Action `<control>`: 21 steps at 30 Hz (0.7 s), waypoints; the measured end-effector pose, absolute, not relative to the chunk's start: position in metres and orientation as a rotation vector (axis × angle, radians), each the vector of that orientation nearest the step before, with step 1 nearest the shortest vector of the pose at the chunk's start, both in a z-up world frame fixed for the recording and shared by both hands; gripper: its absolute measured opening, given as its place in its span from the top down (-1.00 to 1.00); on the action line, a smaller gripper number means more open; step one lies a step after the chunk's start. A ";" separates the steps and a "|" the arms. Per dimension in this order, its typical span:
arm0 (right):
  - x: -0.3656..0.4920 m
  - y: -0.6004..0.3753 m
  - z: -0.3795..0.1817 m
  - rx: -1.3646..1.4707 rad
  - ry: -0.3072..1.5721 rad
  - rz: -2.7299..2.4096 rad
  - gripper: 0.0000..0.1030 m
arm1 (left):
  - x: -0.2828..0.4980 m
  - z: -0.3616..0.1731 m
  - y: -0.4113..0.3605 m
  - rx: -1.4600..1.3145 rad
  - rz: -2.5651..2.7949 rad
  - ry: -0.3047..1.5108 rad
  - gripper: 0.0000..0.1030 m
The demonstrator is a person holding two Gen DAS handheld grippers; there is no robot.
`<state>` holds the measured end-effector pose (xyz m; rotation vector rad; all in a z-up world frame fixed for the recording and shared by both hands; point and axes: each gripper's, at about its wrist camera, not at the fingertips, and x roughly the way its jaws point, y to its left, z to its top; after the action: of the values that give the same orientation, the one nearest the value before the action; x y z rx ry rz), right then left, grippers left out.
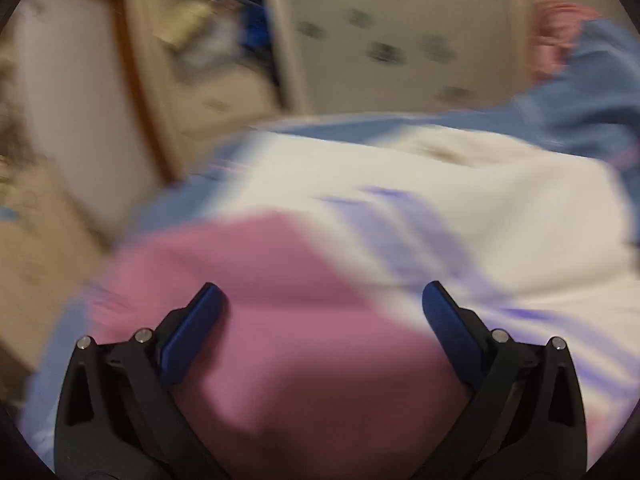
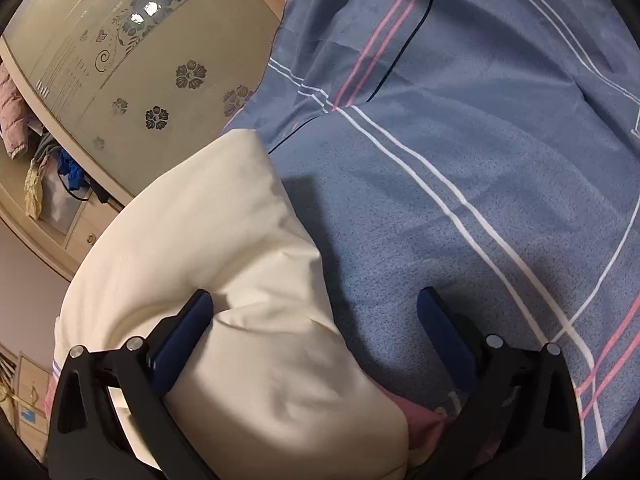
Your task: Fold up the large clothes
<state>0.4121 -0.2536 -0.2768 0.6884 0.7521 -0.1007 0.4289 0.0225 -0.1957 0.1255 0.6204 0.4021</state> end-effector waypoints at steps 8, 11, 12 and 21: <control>0.415 -0.238 -0.274 0.599 0.745 -0.151 -0.97 | 0.424 -0.218 0.084 -0.015 0.289 0.643 -0.96; 0.414 -0.238 -0.275 0.602 0.742 -0.158 -0.97 | 0.421 -0.217 0.089 -0.046 0.267 0.642 -0.96; 0.413 -0.237 -0.274 0.595 0.736 -0.164 -0.97 | 0.420 -0.217 0.089 -0.049 0.265 0.642 -0.96; 0.390 -0.248 -0.277 0.666 0.790 -0.115 -0.96 | 0.427 -0.220 0.068 0.001 0.247 0.759 -0.96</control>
<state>0.3900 -0.2477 -0.2772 0.6659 0.7898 -0.1155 0.4269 0.0685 -0.2203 0.0010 0.7590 0.2472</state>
